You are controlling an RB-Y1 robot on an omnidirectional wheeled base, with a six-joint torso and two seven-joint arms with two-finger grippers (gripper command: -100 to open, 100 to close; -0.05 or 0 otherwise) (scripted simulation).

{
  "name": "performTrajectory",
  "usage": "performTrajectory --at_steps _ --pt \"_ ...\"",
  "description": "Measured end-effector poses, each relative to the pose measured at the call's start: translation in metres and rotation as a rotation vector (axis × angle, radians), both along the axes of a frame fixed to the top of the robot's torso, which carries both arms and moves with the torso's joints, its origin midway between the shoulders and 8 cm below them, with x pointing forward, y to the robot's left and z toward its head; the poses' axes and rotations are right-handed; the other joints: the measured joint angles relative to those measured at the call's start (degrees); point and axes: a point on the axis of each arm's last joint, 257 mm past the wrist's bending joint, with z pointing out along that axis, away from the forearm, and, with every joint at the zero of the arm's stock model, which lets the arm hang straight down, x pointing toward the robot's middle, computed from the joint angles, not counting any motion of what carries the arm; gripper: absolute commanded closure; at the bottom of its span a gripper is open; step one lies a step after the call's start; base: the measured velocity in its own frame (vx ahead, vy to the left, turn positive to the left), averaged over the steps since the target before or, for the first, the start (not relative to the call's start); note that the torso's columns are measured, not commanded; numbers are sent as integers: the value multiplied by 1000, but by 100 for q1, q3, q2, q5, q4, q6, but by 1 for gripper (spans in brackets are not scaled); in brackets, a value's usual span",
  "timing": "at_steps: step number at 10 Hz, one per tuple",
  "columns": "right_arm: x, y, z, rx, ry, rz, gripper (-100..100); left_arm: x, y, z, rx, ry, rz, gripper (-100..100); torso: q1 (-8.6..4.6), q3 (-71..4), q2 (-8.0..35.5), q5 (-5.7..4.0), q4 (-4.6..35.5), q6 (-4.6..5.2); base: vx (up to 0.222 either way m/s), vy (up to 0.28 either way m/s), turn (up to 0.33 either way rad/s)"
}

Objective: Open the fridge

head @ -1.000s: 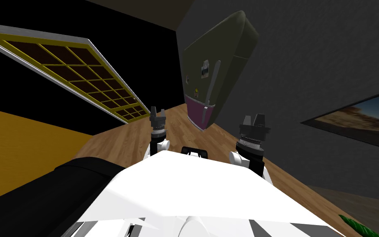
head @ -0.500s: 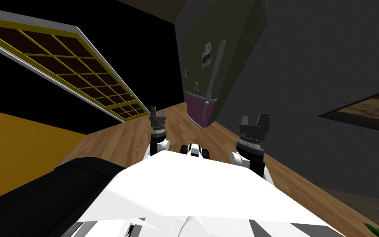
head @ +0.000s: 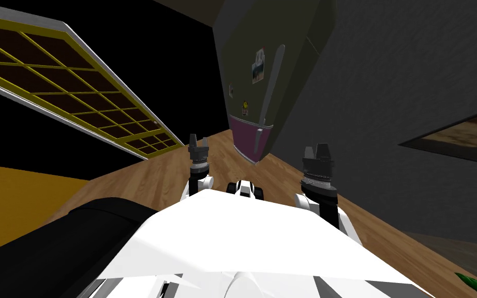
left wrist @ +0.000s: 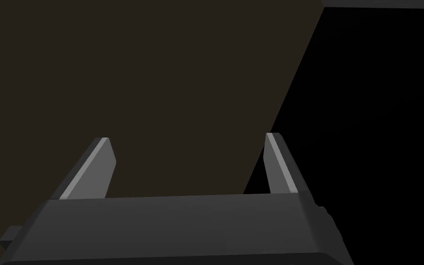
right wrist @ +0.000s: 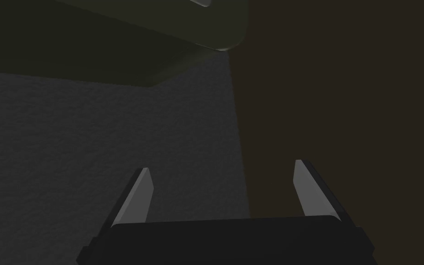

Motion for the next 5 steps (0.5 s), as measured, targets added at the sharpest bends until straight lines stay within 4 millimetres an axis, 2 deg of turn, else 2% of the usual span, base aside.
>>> performTrajectory --at_steps 5 --pt "3 -2 -16 -284 68 -117 -100 0 0 0 0 0 0 0 -13 12 18 -3 6 -1 230 119 -152"
